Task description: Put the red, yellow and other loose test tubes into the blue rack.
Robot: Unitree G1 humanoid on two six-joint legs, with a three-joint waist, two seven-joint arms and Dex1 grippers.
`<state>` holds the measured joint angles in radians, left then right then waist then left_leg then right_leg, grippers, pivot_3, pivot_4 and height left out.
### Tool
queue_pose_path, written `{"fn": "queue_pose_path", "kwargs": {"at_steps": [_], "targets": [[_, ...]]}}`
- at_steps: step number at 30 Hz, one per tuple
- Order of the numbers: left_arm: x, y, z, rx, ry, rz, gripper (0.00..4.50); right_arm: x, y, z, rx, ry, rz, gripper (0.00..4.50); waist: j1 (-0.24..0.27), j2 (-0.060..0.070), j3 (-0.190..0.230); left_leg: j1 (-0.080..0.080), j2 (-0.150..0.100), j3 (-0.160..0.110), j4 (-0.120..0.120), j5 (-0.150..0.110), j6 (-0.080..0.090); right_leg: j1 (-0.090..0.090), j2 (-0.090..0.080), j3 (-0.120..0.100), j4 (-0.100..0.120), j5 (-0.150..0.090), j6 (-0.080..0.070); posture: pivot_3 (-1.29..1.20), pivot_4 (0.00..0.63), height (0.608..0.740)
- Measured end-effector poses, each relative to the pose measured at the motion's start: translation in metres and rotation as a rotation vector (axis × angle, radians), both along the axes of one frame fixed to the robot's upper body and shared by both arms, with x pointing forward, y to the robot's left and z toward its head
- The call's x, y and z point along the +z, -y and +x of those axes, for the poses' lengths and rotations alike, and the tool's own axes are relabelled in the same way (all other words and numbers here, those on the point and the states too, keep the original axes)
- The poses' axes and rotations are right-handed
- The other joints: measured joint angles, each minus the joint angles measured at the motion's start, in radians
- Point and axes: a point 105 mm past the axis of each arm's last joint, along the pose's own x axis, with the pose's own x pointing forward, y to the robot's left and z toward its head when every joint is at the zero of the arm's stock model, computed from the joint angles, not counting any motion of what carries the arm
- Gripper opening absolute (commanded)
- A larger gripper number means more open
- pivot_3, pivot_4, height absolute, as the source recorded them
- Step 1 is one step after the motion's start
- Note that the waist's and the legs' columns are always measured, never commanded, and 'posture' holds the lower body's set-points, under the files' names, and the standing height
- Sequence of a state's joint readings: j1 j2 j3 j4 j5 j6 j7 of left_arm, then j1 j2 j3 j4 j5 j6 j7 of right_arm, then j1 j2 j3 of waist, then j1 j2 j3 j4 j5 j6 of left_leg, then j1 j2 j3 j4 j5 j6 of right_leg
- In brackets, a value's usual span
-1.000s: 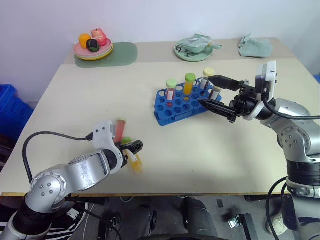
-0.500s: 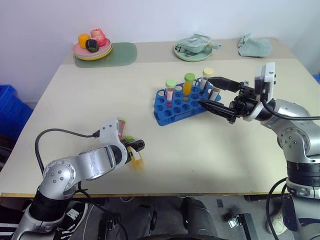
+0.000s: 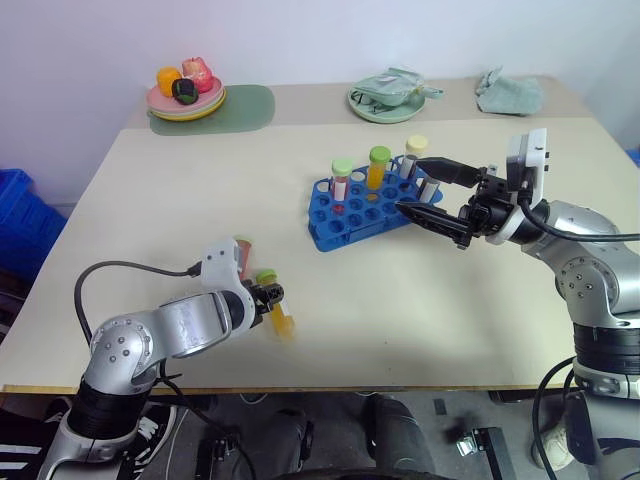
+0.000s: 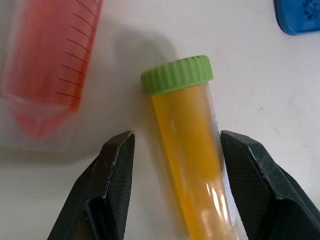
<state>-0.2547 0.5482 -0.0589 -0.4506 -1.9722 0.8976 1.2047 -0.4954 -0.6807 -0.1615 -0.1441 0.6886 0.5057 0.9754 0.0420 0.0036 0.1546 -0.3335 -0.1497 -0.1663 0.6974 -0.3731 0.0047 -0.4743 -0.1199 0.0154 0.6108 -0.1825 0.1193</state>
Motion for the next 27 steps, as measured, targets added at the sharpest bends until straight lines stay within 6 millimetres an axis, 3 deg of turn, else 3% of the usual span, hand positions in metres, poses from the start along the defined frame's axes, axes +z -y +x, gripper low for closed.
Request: {"fn": "queue_pose_path", "kwargs": {"at_steps": [1, 15, 19, 27], "targets": [[0.0010, 0.0014, 0.0005, -0.007, 0.004, -0.002, 1.95, -0.0001, 0.0001, 0.0001, -0.001, -0.001, 0.000, 4.50, 0.000, 0.000, 0.000, 0.000, 0.000, 0.000, 0.000, 0.000, 0.000, 0.000, 0.000, 0.000, 0.000, 0.000, 0.000, 0.00, 0.150, 0.740], [0.0008, 0.0019, 0.0020, 0.021, -0.006, -0.036, 1.95, -0.0015, 0.0005, 0.0010, -0.009, -0.006, -0.009, 4.50, -0.001, 0.000, 0.000, 0.000, 0.000, 0.000, 0.000, 0.000, 0.000, 0.000, 0.000, 0.000, 0.000, 0.000, 0.000, 0.00, 0.150, 0.740], [0.0011, 0.0005, 0.0017, 0.026, -0.004, -0.038, 0.78, -0.0021, 0.0002, 0.0015, -0.012, -0.007, -0.015, 4.50, -0.001, 0.000, 0.000, 0.000, 0.000, 0.000, 0.000, 0.000, 0.000, 0.000, 0.000, 0.000, 0.000, 0.000, 0.000, 0.00, 0.150, 0.740], [0.0016, -0.0007, 0.0019, 0.027, -0.002, -0.033, 0.72, -0.0025, 0.0000, 0.0014, -0.010, -0.009, -0.015, 4.50, -0.001, 0.000, 0.000, 0.000, 0.000, 0.000, 0.000, 0.000, 0.000, 0.000, 0.000, 0.000, 0.000, 0.000, 0.000, 0.00, 0.150, 0.740]]}}
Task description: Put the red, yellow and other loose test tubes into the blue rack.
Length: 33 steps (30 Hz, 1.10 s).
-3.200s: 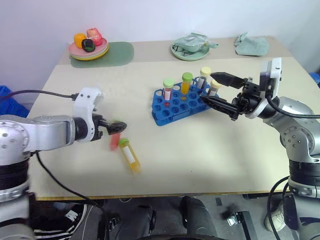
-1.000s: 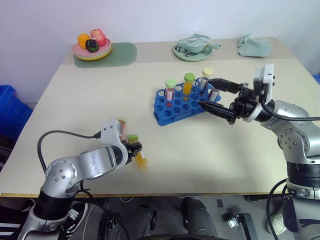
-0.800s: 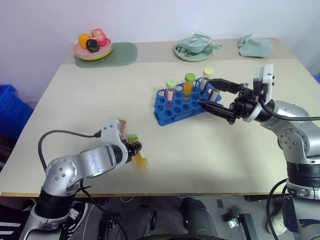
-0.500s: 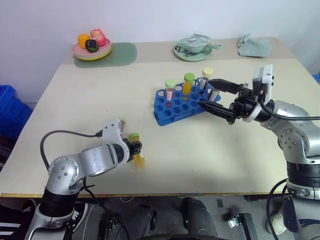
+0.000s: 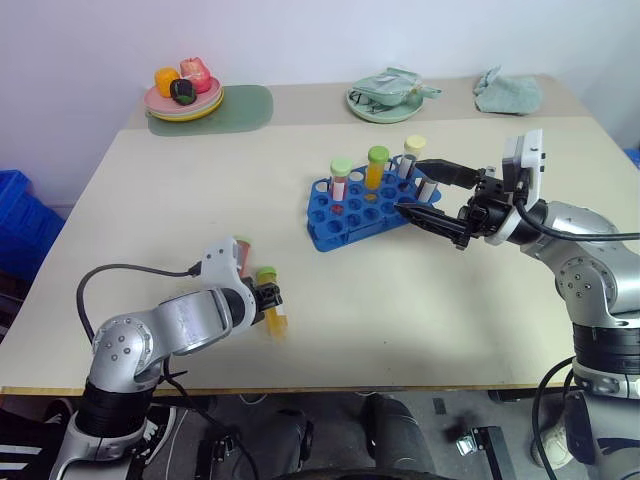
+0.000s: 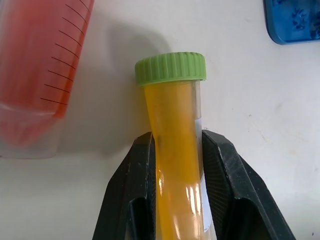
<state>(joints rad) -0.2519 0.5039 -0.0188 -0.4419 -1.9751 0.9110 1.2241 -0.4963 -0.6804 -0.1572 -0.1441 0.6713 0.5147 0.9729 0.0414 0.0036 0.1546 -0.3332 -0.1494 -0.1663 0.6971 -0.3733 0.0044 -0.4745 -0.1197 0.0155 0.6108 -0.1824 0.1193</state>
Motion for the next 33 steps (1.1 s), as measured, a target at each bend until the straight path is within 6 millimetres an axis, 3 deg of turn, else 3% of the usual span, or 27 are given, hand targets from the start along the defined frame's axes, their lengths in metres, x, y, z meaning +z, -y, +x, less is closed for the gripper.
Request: {"fn": "queue_pose_path", "kwargs": {"at_steps": [9, 16, 23, 33], "targets": [[0.023, -0.024, 0.004, -0.093, 0.126, 0.135, 0.72, 0.000, 0.000, -0.001, 0.008, -0.003, -0.001, 4.50, 0.000, -0.001, 0.001, -0.001, 0.001, 0.000, -0.001, 0.000, -0.001, -0.001, 0.001, 0.000, 0.000, 0.000, 0.000, 0.00, 0.150, 0.740], [0.070, -0.029, 0.008, -0.222, 0.331, 0.247, 0.72, -0.003, -0.001, -0.003, 0.028, -0.023, 0.002, 4.50, -0.001, -0.002, 0.001, -0.001, 0.001, 0.000, -0.002, 0.000, -0.001, -0.002, 0.001, 0.000, -0.001, 0.000, 0.000, 0.00, 0.150, 0.740], [0.111, -0.024, 0.021, -0.261, 0.781, 0.322, 0.72, -0.003, -0.003, -0.004, 0.037, -0.030, 0.008, 4.50, -0.002, -0.001, 0.001, -0.001, 0.002, 0.002, -0.005, 0.000, -0.001, -0.002, 0.001, 0.000, -0.003, 0.000, -0.001, 0.00, 0.150, 0.740], [0.131, -0.018, 0.031, -0.302, 1.284, 0.326, 0.72, -0.004, -0.005, -0.005, 0.025, -0.030, 0.016, 4.50, 0.001, -0.001, 0.001, -0.004, 0.006, 0.003, -0.007, 0.000, 0.000, 0.000, 0.006, -0.003, -0.017, 0.009, -0.003, 0.00, 0.150, 0.740]]}}
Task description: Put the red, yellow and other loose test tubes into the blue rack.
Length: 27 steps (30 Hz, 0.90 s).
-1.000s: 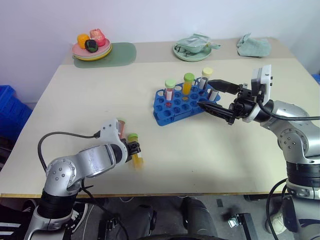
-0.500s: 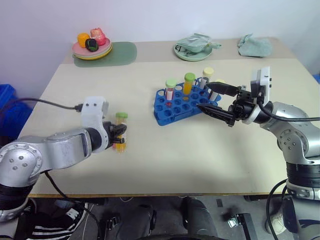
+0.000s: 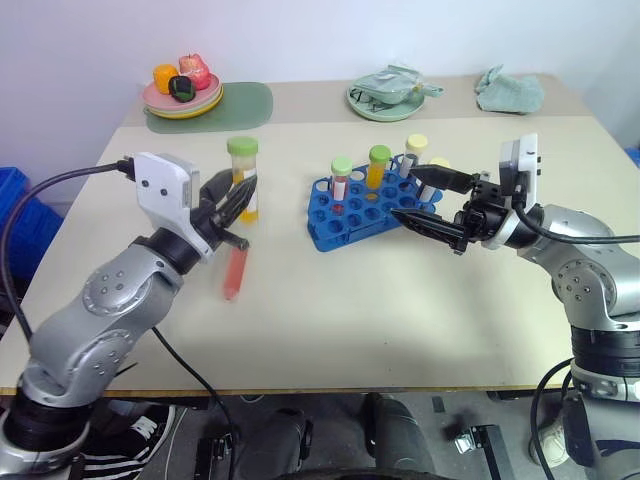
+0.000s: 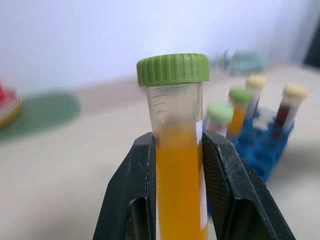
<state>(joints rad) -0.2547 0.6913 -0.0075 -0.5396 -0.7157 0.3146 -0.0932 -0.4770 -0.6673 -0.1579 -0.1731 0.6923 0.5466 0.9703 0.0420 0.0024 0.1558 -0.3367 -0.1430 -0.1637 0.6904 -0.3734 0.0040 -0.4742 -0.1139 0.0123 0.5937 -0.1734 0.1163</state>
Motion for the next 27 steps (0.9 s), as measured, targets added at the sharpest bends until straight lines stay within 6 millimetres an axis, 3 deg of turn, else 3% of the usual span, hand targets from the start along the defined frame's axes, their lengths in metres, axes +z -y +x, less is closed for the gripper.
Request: {"fn": "queue_pose_path", "kwargs": {"at_steps": [11, 16, 20, 27], "targets": [[-0.019, 0.070, 0.028, -0.297, 0.191, -0.009, 0.72, -0.011, 0.019, -0.002, -0.053, -0.058, -0.013, 4.50, -0.002, 0.000, 0.000, -0.001, 0.000, -0.001, 0.004, 0.000, 0.000, 0.000, 0.000, -0.002, 0.000, 0.002, 0.002, 0.00, 0.150, 0.740], [-0.006, 0.100, 0.048, -0.337, 0.281, -0.077, 0.72, -0.011, 0.024, -0.002, -0.078, -0.060, -0.004, 4.50, -0.001, 0.000, 0.000, -0.002, 0.000, -0.001, 0.006, 0.000, 0.000, 0.001, 0.000, -0.002, 0.000, 0.003, 0.002, 0.00, 0.150, 0.740], [-0.010, 0.125, 0.069, -0.347, 0.283, -0.065, 0.72, -0.012, 0.025, -0.002, -0.099, -0.063, 0.000, 4.50, 0.000, -0.001, 0.000, -0.002, 0.000, -0.001, 0.007, 0.000, 0.001, 0.002, 0.000, -0.003, -0.001, 0.004, 0.003, 0.00, 0.150, 0.740], [-0.033, 0.143, 0.091, -0.325, 0.206, -0.069, 0.72, -0.011, 0.030, -0.001, -0.133, -0.059, 0.008, 4.50, -0.001, -0.001, 0.000, -0.002, 0.000, -0.001, 0.007, 0.000, 0.001, 0.001, 0.000, -0.003, -0.001, 0.004, 0.003, 0.00, 0.150, 0.740]]}}
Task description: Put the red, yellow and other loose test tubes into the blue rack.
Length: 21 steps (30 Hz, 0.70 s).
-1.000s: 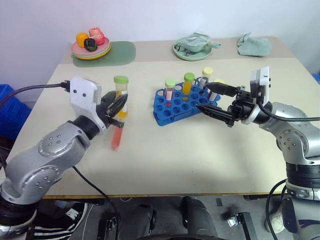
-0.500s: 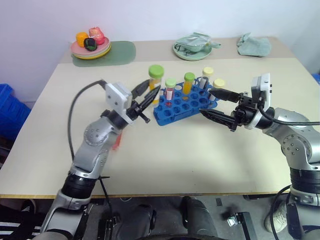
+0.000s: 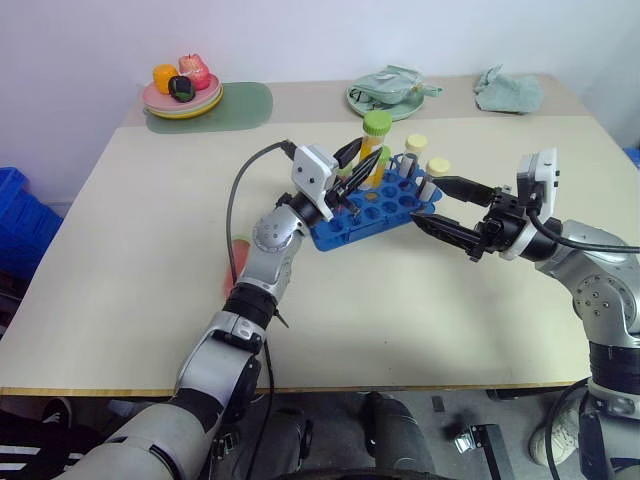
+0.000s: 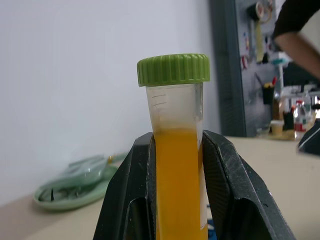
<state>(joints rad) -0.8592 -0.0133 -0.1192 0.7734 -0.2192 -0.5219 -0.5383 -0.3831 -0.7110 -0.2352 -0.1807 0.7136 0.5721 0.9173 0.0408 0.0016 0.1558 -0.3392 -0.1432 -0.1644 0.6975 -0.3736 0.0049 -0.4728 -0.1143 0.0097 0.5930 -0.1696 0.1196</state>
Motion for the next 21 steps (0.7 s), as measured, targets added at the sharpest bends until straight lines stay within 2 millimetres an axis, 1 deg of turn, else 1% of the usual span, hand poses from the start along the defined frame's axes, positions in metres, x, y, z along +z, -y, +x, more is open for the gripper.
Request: {"fn": "queue_pose_path", "kwargs": {"at_steps": [3, 7, 9, 12, 14, 21], "targets": [[-0.009, 0.008, -0.001, -0.009, -0.016, 0.000, 0.72, 0.002, 0.000, -0.002, -0.007, 0.009, 0.000, 4.50, 0.000, 0.000, 0.000, 0.000, 0.000, 0.000, 0.000, 0.000, 0.000, 0.000, 0.000, 0.000, 0.000, 0.000, 0.000, 0.00, 0.150, 0.740], [-0.018, 0.025, -0.005, -0.053, -0.037, 0.001, 0.72, 0.002, 0.000, -0.002, -0.015, 0.010, 0.003, 4.50, 0.003, 0.000, 0.000, 0.000, -0.001, 0.000, 0.001, 0.000, 0.000, 0.000, -0.001, 0.000, 0.000, 0.001, 0.001, 0.00, 0.150, 0.740], [-0.019, 0.035, -0.008, -0.076, -0.035, 0.009, 0.72, 0.003, -0.001, -0.002, -0.018, 0.016, 0.000, 4.50, 0.001, 0.000, 0.000, 0.000, -0.001, 0.000, 0.001, 0.000, 0.000, 0.000, 0.000, 0.000, 0.000, 0.001, 0.001, 0.00, 0.150, 0.740], [-0.019, 0.043, -0.010, -0.095, -0.020, 0.024, 0.72, 0.004, -0.002, -0.003, -0.018, 0.018, -0.001, 4.50, 0.000, 0.000, 0.000, 0.000, -0.001, 0.000, 0.001, 0.000, 0.000, 0.000, 0.000, 0.000, 0.000, 0.001, 0.001, 0.00, 0.150, 0.740], [-0.019, 0.046, -0.009, -0.095, -0.019, 0.042, 0.72, 0.004, -0.002, -0.004, -0.018, 0.018, 0.000, 4.50, 0.000, 0.000, 0.000, 0.000, -0.001, 0.000, 0.000, 0.000, 0.000, 0.000, 0.000, 0.000, 0.000, 0.001, 0.001, 0.00, 0.150, 0.740], [-0.028, 0.045, -0.004, -0.070, -0.049, 0.061, 0.72, 0.002, -0.002, -0.008, -0.030, 0.005, 0.000, 4.50, 0.002, 0.000, 0.000, 0.000, -0.001, 0.000, 0.001, 0.000, 0.000, 0.000, -0.001, 0.000, 0.000, 0.001, 0.001, 0.00, 0.150, 0.740]]}}
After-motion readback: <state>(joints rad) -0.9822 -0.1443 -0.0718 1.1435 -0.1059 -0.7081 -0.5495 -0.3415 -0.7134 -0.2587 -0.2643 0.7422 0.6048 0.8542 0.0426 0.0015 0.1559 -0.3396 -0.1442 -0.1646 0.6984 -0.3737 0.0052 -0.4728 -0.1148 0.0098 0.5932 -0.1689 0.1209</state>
